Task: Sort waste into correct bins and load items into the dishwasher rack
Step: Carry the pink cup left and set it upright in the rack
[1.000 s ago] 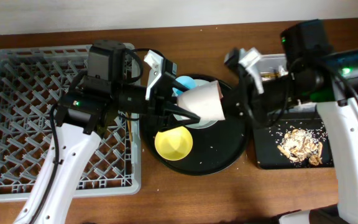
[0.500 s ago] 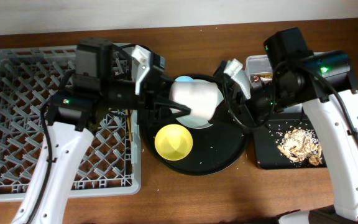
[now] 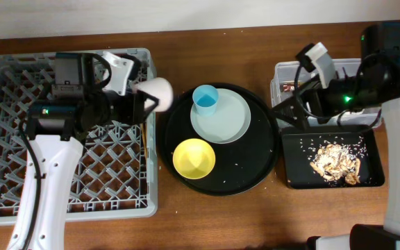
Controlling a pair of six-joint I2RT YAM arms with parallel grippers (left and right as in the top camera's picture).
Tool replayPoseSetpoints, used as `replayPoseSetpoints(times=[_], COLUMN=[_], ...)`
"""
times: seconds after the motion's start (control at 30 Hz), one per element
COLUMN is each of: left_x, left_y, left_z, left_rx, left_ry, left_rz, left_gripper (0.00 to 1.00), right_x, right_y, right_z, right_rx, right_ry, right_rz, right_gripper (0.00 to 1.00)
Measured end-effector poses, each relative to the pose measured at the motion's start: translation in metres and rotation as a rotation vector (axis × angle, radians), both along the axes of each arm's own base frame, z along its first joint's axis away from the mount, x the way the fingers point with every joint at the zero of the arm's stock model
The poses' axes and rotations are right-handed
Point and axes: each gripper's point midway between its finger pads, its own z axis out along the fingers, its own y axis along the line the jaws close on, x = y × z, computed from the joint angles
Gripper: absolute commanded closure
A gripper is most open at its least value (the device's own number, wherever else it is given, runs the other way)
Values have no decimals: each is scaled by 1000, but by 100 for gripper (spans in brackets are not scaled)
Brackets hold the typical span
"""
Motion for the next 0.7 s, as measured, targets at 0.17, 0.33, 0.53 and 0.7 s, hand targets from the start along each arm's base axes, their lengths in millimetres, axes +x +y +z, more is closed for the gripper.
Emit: replayPoseSetpoints(times=[0.17, 0.33, 0.53, 0.7], left_x=[16, 44, 84, 102], left_y=[35, 55, 58, 58], left_z=[-7, -15, -63, -83], left_rx=[135, 209, 245, 254], left_ry=[-14, -53, -10, -6], left_rz=[185, 297, 326, 332], left_gripper=[80, 79, 79, 79], right_x=[4, 5, 5, 5], right_y=[-14, -23, -25, -25], right_z=[-12, -18, -19, -20], right_rx=[-85, -143, -156, -160], right_ry=[18, 23, 25, 26], right_rz=[-31, -47, -51, -52], right_gripper=[1, 2, 1, 1])
